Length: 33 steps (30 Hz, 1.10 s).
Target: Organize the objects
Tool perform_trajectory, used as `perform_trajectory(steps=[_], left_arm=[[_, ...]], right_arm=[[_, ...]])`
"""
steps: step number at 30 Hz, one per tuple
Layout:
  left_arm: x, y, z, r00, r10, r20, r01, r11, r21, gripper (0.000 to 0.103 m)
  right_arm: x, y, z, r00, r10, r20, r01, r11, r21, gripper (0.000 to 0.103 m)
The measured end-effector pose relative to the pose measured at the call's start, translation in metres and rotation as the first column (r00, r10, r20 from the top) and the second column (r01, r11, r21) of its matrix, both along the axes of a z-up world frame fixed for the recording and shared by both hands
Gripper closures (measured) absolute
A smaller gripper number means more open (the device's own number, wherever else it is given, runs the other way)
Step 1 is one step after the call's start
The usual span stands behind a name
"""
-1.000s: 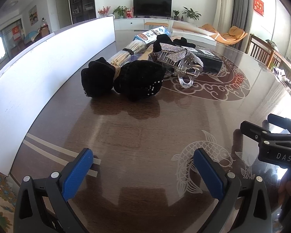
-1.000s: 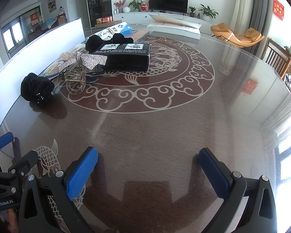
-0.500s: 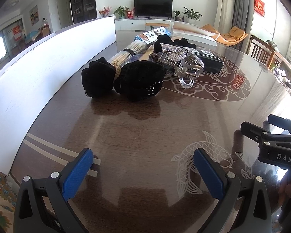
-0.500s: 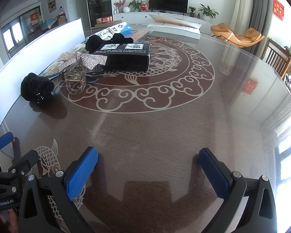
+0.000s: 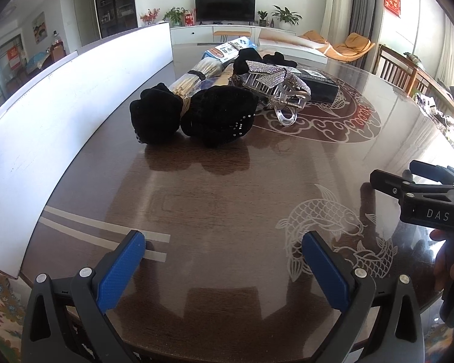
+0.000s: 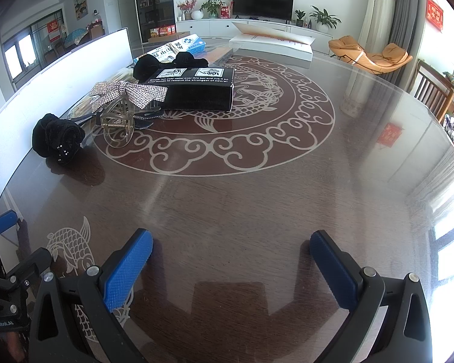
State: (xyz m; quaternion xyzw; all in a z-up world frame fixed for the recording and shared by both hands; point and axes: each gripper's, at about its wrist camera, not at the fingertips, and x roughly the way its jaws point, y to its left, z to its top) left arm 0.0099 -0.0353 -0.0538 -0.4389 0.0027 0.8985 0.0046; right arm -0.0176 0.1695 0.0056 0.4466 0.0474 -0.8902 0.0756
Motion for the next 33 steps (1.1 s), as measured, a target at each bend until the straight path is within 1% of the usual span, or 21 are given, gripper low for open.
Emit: perform_trajectory(steps=[7, 10, 11, 12, 13, 14, 15, 17, 18, 20, 22, 24, 25, 27, 29, 33], left_arm=[[0.003, 0.000, -0.001, 0.999, 0.030, -0.017, -0.030, 1.000, 0.000, 0.000], [-0.002, 0.000, 0.001, 0.999, 0.046, 0.014, -0.046, 0.999, 0.001, 0.000], [-0.005, -0.001, 0.002, 0.998, 0.055, 0.033, -0.056, 0.998, 0.010, 0.000], [-0.007, -0.005, 0.006, 0.996, 0.082, 0.042, -0.083, 0.996, 0.040, 0.000], [-0.009, -0.009, 0.014, 0.994, 0.111, 0.022, -0.112, 0.991, 0.079, 0.000], [-0.011, -0.012, 0.025, 0.991, 0.130, -0.017, -0.127, 0.985, 0.116, 0.000], [-0.015, -0.014, 0.038, 0.987, 0.147, -0.064, -0.137, 0.982, 0.133, 0.000], [-0.031, -0.013, 0.058, 0.973, 0.189, -0.129, -0.176, 0.979, 0.106, 0.000], [-0.043, -0.013, 0.063, 0.968, 0.212, -0.138, -0.201, 0.976, 0.085, 0.000], [-0.070, -0.011, 0.061, 0.963, 0.248, -0.103, -0.245, 0.969, 0.043, 0.000], [-0.091, -0.009, 0.048, 0.963, 0.266, -0.050, -0.267, 0.964, -0.010, 0.000], [-0.099, -0.007, 0.031, 0.960, 0.279, -0.009, -0.279, 0.957, -0.072, 0.000], [-0.098, -0.008, 0.024, 0.960, 0.280, 0.003, -0.278, 0.956, -0.088, 0.000], [-0.086, -0.016, 0.015, 0.958, 0.287, 0.005, -0.285, 0.953, -0.100, 0.000], [-0.074, -0.026, 0.009, 0.957, 0.288, 0.025, -0.285, 0.954, -0.099, 0.000], [-0.041, -0.049, 0.005, 0.958, 0.282, 0.059, -0.280, 0.959, -0.041, 0.000]], right_arm=[[0.000, 0.000, 0.000, 1.000, 0.000, 0.000, 0.000, 1.000, 0.000, 0.000], [0.000, 0.000, 0.000, 1.000, 0.000, 0.000, 0.000, 1.000, 0.000, 0.000], [0.000, 0.000, 0.000, 1.000, 0.000, 0.000, 0.000, 1.000, 0.000, 0.000], [0.000, 0.000, 0.000, 1.000, 0.000, 0.000, 0.000, 1.000, 0.001, 0.000], [0.001, 0.000, 0.000, 1.000, -0.001, -0.001, 0.001, 1.000, 0.001, 0.000], [0.001, 0.000, 0.000, 1.000, -0.001, -0.001, 0.001, 1.000, 0.000, 0.000], [0.000, 0.000, 0.000, 1.000, -0.001, -0.001, 0.001, 1.000, 0.000, 0.000], [0.000, 0.000, 0.000, 1.000, -0.001, -0.001, 0.001, 1.000, 0.002, 0.000], [0.000, 0.000, 0.000, 1.000, -0.001, -0.001, 0.001, 1.000, 0.002, 0.000], [0.000, 0.000, 0.000, 1.000, -0.002, -0.001, 0.002, 1.000, 0.001, 0.000], [0.000, 0.000, 0.000, 1.000, -0.002, -0.001, 0.002, 1.000, 0.002, 0.000], [0.000, 0.000, 0.000, 1.000, -0.002, -0.001, 0.002, 1.000, 0.002, 0.000], [0.000, 0.000, 0.000, 1.000, -0.002, -0.001, 0.002, 1.000, 0.002, 0.000], [0.000, 0.000, 0.000, 1.000, -0.002, -0.001, 0.002, 1.000, 0.002, 0.000], [-0.001, -0.001, 0.000, 1.000, -0.002, -0.001, 0.002, 1.000, 0.001, 0.000], [0.000, 0.000, 0.000, 1.000, -0.002, -0.001, 0.002, 1.000, 0.001, 0.000]])
